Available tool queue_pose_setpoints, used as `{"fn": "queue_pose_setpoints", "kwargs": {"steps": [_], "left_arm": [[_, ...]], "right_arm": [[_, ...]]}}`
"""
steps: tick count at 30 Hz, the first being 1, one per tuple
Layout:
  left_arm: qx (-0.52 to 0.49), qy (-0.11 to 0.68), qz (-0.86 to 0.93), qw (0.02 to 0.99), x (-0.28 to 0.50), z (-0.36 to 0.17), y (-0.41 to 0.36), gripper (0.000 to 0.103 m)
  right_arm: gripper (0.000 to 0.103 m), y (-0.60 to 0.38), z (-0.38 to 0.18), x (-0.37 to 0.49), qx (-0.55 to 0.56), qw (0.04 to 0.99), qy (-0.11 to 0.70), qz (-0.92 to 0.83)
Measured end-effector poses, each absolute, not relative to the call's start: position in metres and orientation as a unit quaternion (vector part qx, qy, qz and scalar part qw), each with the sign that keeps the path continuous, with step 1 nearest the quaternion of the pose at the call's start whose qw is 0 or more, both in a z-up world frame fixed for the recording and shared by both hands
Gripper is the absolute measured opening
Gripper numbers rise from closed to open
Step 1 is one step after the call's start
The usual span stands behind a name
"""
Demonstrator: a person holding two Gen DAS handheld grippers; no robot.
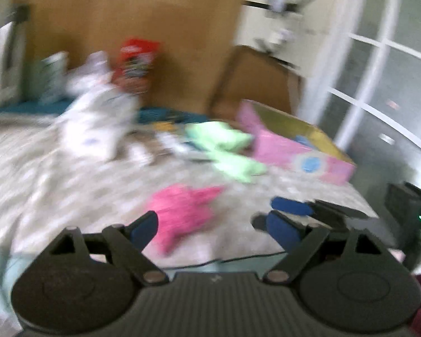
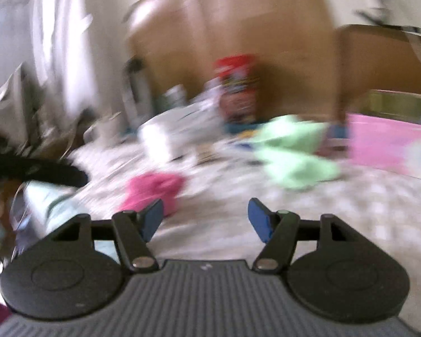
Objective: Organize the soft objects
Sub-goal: 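Grasp the pink fuzzy sock with the left gripper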
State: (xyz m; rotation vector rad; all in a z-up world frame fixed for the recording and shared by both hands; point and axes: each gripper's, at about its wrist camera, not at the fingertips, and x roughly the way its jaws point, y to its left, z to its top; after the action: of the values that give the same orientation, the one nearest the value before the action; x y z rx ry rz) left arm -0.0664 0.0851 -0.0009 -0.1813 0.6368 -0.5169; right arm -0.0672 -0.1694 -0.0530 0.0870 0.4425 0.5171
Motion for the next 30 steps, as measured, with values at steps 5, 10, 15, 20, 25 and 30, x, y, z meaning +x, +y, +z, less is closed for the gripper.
{"fn": "queue_pose_setpoints", "kwargs": {"steps": [5,10,15,20,25,30], "left_arm": [[-0.103,0.333,-0.233,0.908,-0.035,-0.019,0.098,0.077],[-0.109,0.36,-0.23,0.897,0.009,-0.043,0.092,0.06],[-0.104,0.337,-0.212,0.911,0.051,-0.032,0.087,0.06],[-0.099,0.341,-0.195,0.914,0.067,-0.035,0.086,0.08],[-0.109,0.332,-0.197,0.916,0.064,-0.032,0.093,0.097],[-0.106,0.333,-0.198,0.916,0.059,-0.025,0.092,0.098]], "right_arm": [[0.064,-0.114,-0.058,-0.054,-0.017,0.925,0.248,0.287],[0.048,-0.078,-0.059,-0.01,-0.06,0.924,0.276,0.256],[0.049,-0.07,-0.059,0.035,-0.05,0.929,0.283,0.232],[0.061,-0.072,-0.057,0.049,-0.026,0.928,0.289,0.233],[0.084,-0.072,-0.06,0.043,-0.052,0.923,0.281,0.258],[0.088,-0.067,-0.061,0.045,-0.07,0.919,0.29,0.258]]}}
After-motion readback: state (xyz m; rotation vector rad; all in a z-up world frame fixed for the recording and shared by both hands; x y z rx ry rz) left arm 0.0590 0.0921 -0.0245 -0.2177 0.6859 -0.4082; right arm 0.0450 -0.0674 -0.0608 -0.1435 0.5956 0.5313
